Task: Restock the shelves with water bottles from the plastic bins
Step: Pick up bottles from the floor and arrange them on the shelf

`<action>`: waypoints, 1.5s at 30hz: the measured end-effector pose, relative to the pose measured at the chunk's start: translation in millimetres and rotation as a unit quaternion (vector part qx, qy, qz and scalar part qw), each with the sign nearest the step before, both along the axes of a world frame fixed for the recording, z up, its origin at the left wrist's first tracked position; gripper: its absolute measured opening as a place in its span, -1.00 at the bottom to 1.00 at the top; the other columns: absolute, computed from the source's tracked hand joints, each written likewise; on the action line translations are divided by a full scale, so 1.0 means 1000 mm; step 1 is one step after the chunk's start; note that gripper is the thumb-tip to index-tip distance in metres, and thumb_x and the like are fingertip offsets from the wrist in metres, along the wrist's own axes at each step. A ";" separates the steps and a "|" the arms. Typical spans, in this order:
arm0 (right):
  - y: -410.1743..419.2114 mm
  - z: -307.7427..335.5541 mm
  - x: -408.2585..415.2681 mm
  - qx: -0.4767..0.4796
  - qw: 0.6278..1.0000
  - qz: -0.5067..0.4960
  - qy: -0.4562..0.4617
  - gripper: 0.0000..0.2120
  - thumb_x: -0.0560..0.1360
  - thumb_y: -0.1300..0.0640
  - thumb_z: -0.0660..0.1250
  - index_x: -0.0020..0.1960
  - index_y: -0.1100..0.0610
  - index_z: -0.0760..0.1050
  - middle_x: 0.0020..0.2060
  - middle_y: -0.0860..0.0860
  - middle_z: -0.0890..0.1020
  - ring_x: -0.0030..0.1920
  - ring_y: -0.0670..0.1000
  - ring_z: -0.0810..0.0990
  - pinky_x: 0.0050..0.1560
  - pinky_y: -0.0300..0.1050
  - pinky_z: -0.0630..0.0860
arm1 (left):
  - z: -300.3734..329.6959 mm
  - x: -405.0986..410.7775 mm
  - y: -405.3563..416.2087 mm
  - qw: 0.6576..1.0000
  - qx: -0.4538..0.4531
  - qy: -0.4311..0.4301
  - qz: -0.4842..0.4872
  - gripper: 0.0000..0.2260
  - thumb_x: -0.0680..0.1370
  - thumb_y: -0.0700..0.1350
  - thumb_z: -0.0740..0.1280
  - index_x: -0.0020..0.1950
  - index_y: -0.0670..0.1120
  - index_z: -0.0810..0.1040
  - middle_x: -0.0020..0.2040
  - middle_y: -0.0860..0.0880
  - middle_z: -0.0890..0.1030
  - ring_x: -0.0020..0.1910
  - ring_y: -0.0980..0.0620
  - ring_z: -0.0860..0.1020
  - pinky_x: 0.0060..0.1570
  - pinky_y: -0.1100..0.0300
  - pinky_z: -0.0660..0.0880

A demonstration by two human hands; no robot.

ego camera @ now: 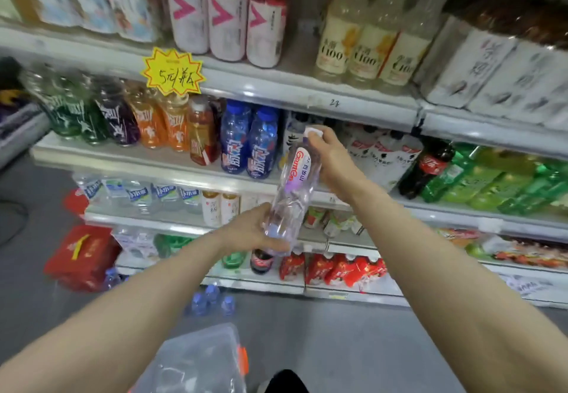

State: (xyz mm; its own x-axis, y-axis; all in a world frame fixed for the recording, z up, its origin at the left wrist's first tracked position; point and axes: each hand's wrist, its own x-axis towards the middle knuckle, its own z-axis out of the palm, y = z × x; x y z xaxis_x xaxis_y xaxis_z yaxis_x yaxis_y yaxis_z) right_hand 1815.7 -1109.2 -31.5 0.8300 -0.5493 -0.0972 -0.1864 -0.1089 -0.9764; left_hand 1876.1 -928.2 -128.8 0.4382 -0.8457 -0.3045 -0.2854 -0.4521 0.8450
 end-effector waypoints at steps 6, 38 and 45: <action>0.033 0.078 -0.006 -0.208 0.977 -0.044 0.005 -0.27 0.49 -0.32 0.24 0.50 0.02 0.11 0.31 0.04 0.51 0.26 0.10 0.51 0.29 0.05 0.43 | 0.082 -0.006 -0.014 0.991 -0.032 -0.118 0.053 -0.01 0.14 0.31 0.57 0.44 -0.01 0.24 0.26 0.04 0.51 0.15 0.01 0.53 0.10 0.10 0.51; -0.200 0.436 0.017 -0.454 0.841 -0.225 -0.189 -0.39 0.56 -0.13 0.29 0.50 0.10 0.20 0.33 0.11 0.48 0.20 0.12 0.53 0.18 0.06 0.50 | 0.435 0.088 -0.224 0.866 -0.169 -0.452 0.132 -0.27 0.44 0.13 0.46 0.48 -0.15 0.26 0.33 -0.13 0.47 0.26 -0.11 0.47 0.23 -0.01 0.44; -0.238 0.420 0.041 -0.427 0.857 -0.188 -0.220 -0.33 0.57 -0.15 0.28 0.54 0.12 0.14 0.25 -0.02 0.49 0.30 0.10 0.47 0.33 0.14 0.42 | 0.432 0.104 -0.267 0.888 -0.151 -0.411 0.138 -0.24 0.40 0.18 0.48 0.43 -0.15 0.27 0.31 -0.11 0.47 0.23 -0.11 0.48 0.18 0.00 0.47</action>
State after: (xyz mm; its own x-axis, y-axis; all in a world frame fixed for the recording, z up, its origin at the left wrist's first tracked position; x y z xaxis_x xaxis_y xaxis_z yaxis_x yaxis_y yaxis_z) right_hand 1856.4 -1346.9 388.4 0.4328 -0.5001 0.7501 0.0002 -0.8320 -0.5548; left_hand 1980.1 -1195.6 302.8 0.6110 -0.6600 0.4371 -0.7756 -0.3885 0.4975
